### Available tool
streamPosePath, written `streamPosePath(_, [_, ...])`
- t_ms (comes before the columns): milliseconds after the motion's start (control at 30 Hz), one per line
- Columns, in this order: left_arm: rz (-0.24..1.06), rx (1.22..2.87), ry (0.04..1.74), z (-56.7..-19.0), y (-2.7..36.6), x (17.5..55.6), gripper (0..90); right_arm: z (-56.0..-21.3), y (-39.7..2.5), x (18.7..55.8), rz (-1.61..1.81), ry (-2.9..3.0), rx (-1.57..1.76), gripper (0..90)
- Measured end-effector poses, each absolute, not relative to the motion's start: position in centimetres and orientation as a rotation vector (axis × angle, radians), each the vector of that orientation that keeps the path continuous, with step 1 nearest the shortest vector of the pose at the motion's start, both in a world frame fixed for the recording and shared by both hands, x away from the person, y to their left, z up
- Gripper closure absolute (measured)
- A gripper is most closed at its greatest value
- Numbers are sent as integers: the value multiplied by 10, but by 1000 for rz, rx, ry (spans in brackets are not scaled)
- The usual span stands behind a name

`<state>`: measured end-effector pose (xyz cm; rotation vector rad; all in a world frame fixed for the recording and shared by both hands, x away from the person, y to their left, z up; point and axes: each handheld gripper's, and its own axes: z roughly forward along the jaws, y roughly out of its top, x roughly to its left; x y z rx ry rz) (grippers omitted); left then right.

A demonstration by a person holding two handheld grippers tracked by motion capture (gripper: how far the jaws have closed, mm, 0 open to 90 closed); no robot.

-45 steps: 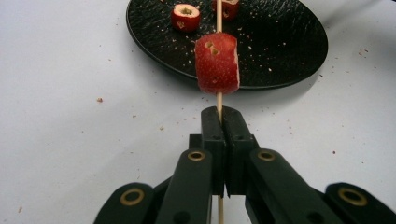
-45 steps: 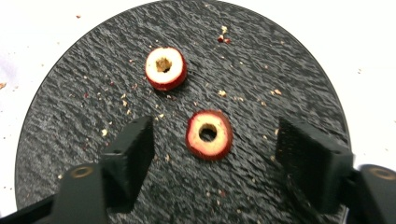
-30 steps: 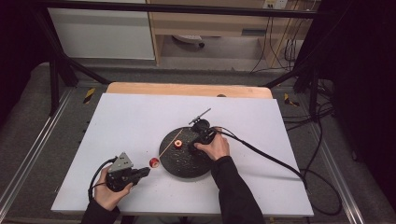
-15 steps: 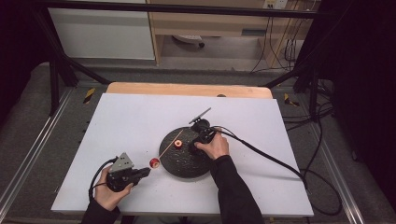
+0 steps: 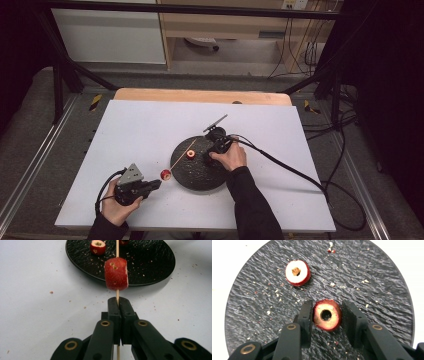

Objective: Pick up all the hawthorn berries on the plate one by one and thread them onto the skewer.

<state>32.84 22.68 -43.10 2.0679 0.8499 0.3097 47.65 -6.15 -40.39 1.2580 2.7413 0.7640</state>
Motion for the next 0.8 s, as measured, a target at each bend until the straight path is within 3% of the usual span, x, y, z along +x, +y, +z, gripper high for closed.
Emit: streamPosePath(800, [308, 2066, 851, -432, 224, 328, 886, -372, -88, 441, 1134, 2574, 1219, 630])
